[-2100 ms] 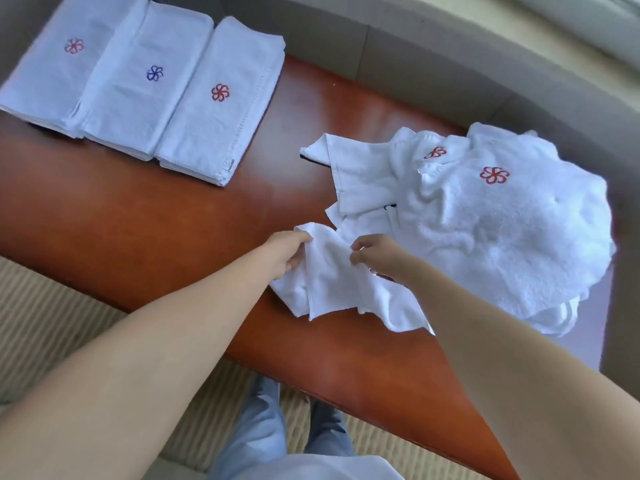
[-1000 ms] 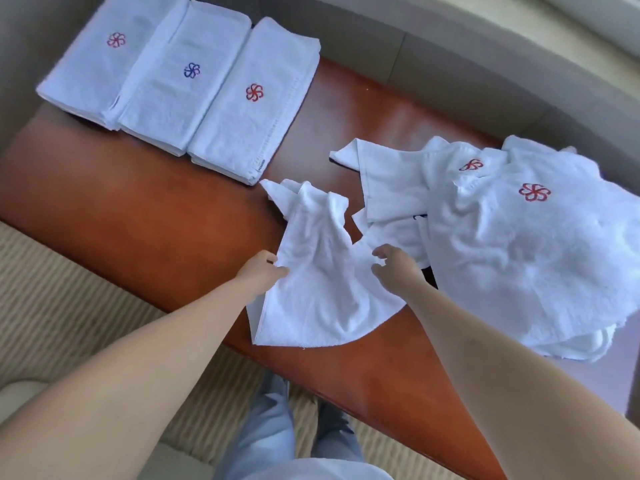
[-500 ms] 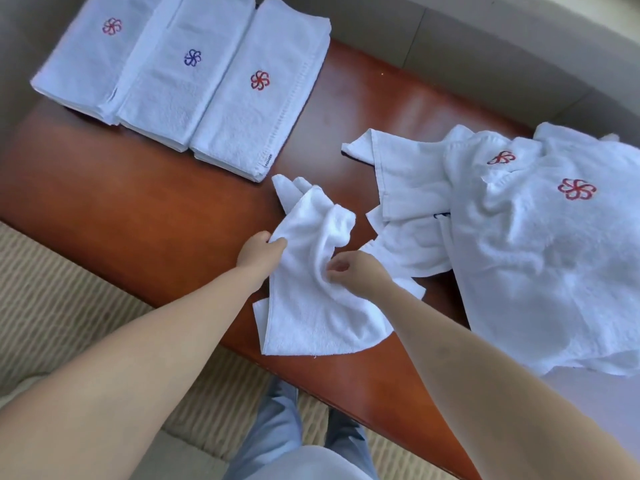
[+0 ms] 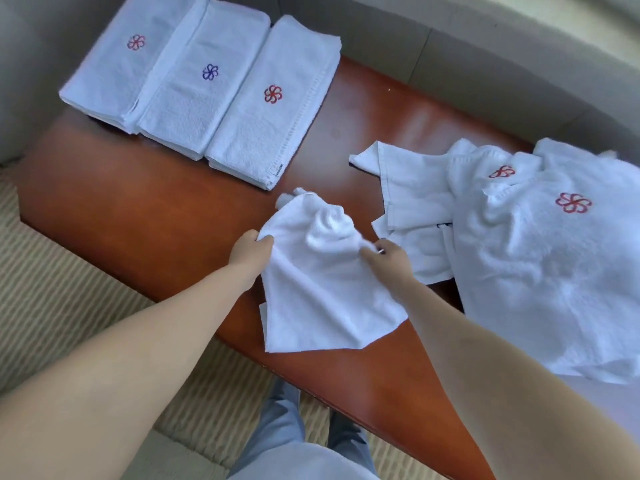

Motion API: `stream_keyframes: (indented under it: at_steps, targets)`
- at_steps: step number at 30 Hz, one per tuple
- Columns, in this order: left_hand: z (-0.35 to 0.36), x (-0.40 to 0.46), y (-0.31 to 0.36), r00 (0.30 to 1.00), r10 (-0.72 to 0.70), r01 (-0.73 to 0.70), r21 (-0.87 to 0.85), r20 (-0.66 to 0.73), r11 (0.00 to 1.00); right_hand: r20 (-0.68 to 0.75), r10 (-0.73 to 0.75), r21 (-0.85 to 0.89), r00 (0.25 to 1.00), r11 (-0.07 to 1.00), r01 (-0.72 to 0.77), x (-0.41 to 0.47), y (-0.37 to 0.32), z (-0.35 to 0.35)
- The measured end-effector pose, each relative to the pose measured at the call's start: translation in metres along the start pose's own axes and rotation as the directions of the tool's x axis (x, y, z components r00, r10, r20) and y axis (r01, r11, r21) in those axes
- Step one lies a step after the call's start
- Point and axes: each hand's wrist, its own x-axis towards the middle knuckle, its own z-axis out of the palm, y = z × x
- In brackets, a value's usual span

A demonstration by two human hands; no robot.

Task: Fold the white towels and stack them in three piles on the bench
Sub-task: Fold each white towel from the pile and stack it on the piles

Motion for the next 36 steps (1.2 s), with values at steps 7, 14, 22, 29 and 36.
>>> stream_keyframes:
  at_steps: [7,14,22,29,36]
  targets:
    - [0.001,-0.022,0.072,0.993,0.117,-0.116,-0.061,0.019,0.991,-0.359,-0.14,0.015,0.923,0.988,0.156,-0.015,-0.048,-0.099]
    - [-0.008,-0.011,0.006,0.973,-0.217,0.211,0.081,0.077,0.974,0.3,0.068,-0.373,0.951,0.927,0.051,-0.016,0.004,-0.044]
    - [-0.002,-0.01,-0.022,0.975,-0.193,0.187,0.068,0.112,0.98,0.227,0.131,-0.223,0.965,0.972,-0.079,-0.007,0.022,-0.022]
    - [-0.007,-0.009,-0.016,0.989,-0.088,0.074,0.111,0.12,0.991,0.223,0.134,-0.225,0.966,0.971,-0.083,0.004,-0.006,0.015]
    - [-0.017,-0.005,-0.022,0.976,-0.11,0.098,0.074,0.185,0.992,0.268,0.268,-0.068,0.925,0.963,-0.259,0.001,-0.015,0.03]
